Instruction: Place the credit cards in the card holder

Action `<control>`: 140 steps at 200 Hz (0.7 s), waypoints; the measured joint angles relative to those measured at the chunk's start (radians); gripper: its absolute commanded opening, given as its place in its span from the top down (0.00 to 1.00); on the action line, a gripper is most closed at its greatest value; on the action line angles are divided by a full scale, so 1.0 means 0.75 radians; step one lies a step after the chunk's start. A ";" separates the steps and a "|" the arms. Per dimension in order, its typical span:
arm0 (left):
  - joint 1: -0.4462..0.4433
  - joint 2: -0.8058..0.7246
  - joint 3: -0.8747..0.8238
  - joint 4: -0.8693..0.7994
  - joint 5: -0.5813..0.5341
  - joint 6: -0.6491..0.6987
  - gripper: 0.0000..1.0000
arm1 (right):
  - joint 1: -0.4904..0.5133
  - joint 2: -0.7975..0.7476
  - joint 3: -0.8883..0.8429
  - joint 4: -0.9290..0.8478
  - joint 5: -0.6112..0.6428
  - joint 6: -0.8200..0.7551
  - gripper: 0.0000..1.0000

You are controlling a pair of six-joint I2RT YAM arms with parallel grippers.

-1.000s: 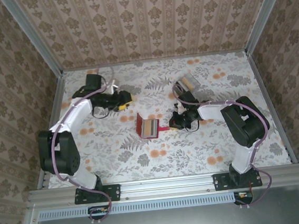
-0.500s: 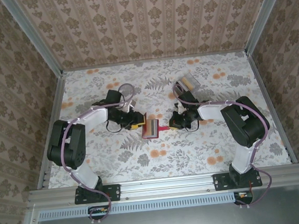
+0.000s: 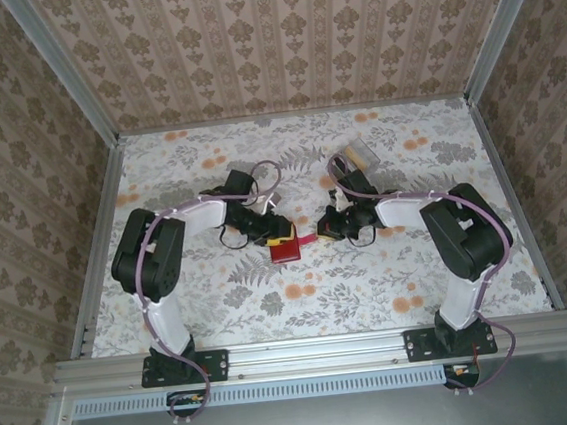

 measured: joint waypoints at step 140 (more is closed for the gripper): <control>0.100 -0.067 -0.078 0.039 0.003 -0.031 0.65 | 0.089 0.060 0.117 0.083 -0.166 0.000 1.00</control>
